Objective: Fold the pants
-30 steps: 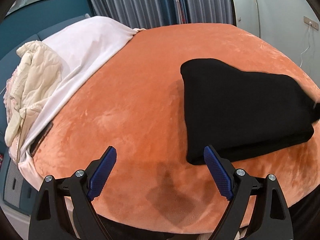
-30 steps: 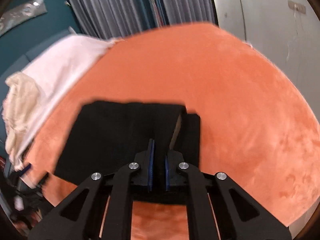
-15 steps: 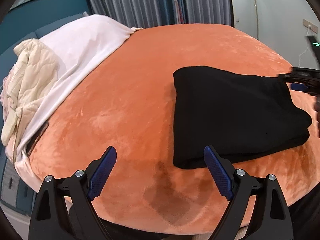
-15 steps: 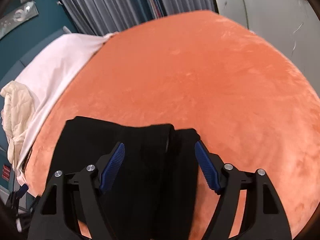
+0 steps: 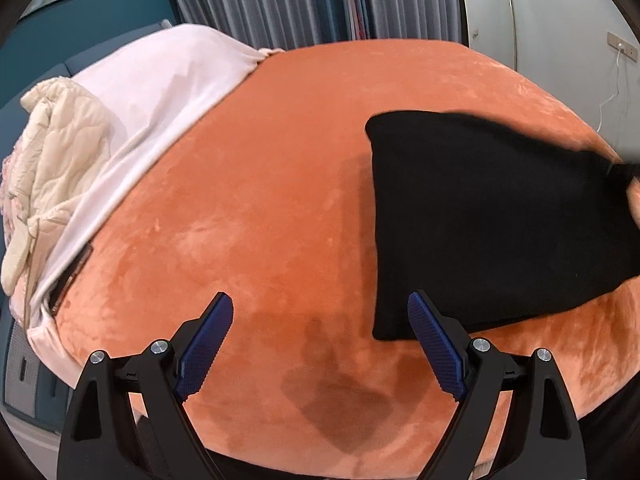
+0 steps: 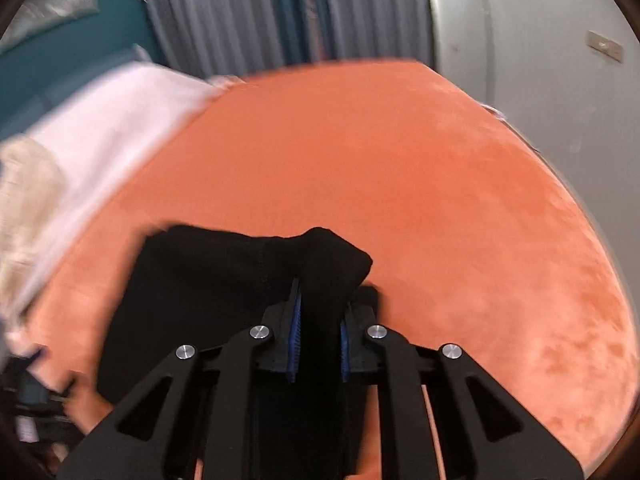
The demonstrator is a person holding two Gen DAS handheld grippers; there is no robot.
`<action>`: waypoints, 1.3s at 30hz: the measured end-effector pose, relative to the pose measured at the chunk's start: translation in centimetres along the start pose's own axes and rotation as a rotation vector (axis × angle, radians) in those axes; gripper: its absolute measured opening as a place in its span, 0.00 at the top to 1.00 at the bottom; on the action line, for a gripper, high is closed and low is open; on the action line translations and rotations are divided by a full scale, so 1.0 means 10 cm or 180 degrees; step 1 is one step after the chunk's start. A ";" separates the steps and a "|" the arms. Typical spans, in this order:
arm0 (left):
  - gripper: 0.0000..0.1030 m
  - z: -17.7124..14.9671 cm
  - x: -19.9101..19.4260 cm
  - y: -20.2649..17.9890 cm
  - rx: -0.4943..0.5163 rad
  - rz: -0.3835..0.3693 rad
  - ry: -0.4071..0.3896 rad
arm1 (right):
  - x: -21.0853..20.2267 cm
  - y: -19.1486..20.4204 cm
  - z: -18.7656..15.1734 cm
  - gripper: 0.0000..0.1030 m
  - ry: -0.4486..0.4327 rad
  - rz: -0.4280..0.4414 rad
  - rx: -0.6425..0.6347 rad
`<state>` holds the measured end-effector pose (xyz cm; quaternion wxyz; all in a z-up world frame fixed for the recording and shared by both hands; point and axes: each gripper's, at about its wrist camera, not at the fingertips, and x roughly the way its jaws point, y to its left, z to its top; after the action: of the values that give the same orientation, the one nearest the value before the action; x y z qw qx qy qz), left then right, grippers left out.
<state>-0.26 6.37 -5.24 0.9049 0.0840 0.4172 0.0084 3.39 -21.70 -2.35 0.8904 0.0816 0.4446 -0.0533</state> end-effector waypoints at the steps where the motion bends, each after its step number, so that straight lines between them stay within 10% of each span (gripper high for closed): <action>1: 0.16 -0.01 0.02 -0.01 -0.0003 -0.0033 0.0027 | 0.22 -0.08 -0.09 0.79 0.0149 -0.0027 0.0034; 8: 0.16 -0.01 -0.09 0.08 -0.0052 0.0040 -0.0069 | -0.70 -0.11 -0.14 0.74 -0.0633 0.0583 0.0530; 13: 0.16 0.16 -0.20 0.06 -0.0203 -0.0241 -0.0186 | -0.30 0.17 -0.37 0.89 -0.0168 0.0570 0.0142; 18: 0.10 0.10 0.07 -0.22 0.0052 -0.0319 -0.0029 | -0.21 -0.13 -0.45 1.00 -0.0098 0.0728 0.0696; 26: 0.11 -0.11 0.36 -0.15 -0.0147 -0.0486 0.0223 | -0.36 1.16 0.19 0.98 0.0150 0.1534 -0.0290; 35: 0.10 -0.20 0.53 -0.13 -0.0023 -0.0477 0.0356 | 1.17 2.33 0.56 1.00 0.0888 0.1336 -0.0623; 39: 0.10 -0.27 0.55 -0.10 -0.0063 -0.0545 0.0314 | 0.66 2.45 0.59 0.98 0.0328 0.1166 -0.0832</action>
<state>1.21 6.27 -11.26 0.8814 0.0385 0.4668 -0.0608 16.12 1.07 -1.72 0.8644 0.0475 0.4703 0.1715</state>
